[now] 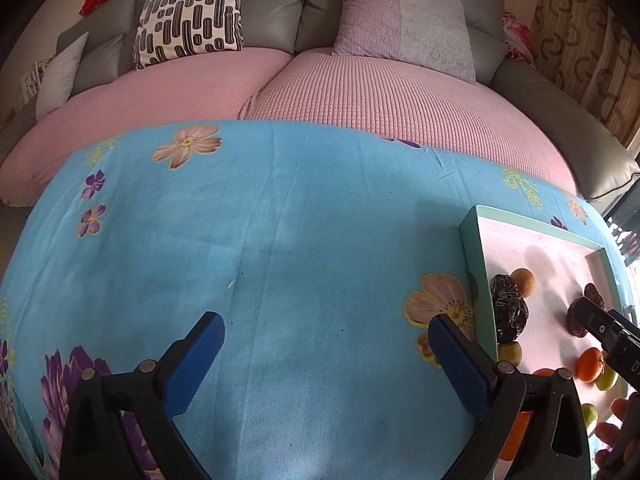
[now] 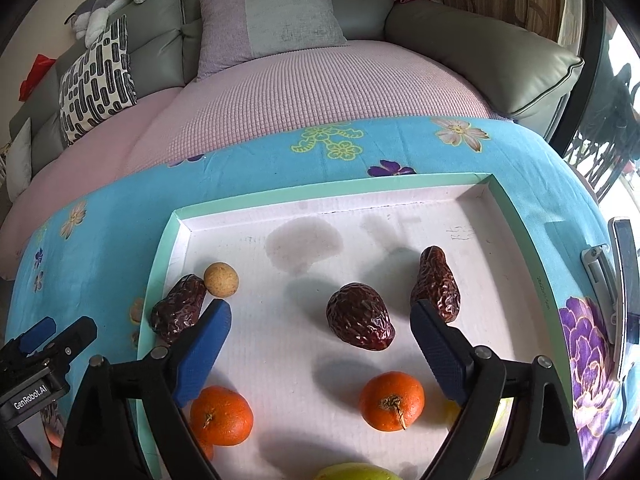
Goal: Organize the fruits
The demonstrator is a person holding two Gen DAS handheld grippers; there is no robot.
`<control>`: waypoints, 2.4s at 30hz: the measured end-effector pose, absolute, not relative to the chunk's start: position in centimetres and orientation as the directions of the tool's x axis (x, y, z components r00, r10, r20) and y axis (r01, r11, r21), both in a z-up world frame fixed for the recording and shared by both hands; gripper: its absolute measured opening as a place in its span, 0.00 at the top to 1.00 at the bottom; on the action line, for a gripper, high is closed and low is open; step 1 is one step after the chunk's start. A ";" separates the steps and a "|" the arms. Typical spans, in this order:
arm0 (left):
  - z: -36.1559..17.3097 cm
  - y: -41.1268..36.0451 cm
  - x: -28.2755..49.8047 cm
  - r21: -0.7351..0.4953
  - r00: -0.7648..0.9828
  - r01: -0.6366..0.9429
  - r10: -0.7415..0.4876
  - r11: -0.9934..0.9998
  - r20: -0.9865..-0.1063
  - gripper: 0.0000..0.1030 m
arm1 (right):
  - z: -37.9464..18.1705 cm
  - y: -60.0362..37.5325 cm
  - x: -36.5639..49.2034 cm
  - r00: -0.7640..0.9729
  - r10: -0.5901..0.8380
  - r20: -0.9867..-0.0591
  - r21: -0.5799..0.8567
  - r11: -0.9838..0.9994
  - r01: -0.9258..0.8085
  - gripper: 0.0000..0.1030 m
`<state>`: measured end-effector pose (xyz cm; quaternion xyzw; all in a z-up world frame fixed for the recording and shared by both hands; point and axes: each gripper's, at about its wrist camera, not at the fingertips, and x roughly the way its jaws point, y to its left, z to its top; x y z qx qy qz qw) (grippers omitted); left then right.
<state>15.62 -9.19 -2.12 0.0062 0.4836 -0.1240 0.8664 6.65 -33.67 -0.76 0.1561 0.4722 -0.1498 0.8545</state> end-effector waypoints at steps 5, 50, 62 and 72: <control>-1.9 -9.5 15.4 -0.052 0.527 0.225 -0.167 0.973 -0.833 0.00 | -0.6 -33.4 6.4 0.508 -0.126 -0.852 0.111 0.905 0.410 0.11; -0.6 -3.9 3.1 0.136 0.572 0.120 0.044 0.983 -0.819 0.00 | 1.4 -26.4 -6.0 0.567 -0.103 -0.817 0.122 0.930 0.345 0.11; -2.1 -3.3 4.3 0.124 0.538 0.114 0.044 0.986 -0.842 0.00 | 0.9 -25.5 -4.9 0.557 -0.096 -0.825 0.097 0.947 0.307 0.11; -2.3 -2.9 4.4 0.108 0.524 0.110 0.034 0.988 -0.851 0.00 | 0.4 -25.0 -4.6 0.538 -0.103 -0.837 0.075 0.951 0.299 0.11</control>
